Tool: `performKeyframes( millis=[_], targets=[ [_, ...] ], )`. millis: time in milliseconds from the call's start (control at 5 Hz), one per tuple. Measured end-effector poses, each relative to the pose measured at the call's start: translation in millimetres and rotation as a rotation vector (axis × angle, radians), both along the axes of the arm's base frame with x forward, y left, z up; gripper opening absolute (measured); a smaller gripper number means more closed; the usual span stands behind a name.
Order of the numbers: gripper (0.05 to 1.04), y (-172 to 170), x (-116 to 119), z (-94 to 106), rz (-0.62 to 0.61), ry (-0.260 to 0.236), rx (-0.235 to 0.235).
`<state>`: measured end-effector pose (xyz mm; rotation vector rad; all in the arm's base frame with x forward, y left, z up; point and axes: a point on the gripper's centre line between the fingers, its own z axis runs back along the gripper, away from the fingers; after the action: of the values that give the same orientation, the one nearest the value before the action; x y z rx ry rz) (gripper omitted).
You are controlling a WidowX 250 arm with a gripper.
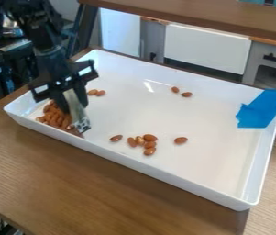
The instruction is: Sweep into pile
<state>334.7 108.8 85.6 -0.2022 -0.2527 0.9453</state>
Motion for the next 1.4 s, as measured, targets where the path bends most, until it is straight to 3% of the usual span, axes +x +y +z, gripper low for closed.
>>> performKeyframes(
  millis=[200, 400, 600, 1000, 1400],
  targets=[
    [0.381, -35, 19, 16.2, -0.049, -0.027, -0.039],
    [0.381, -86, 45, 50.2, -0.148, -0.076, -0.069],
    [0.381, -127, 56, 49.7, -0.222, -0.048, -0.077],
    [0.381, -172, 59, 33.8, -0.459, -0.053, -0.002],
    [0.381, -175, 49, -5.0, -0.614, -0.017, 0.065]
  ],
)
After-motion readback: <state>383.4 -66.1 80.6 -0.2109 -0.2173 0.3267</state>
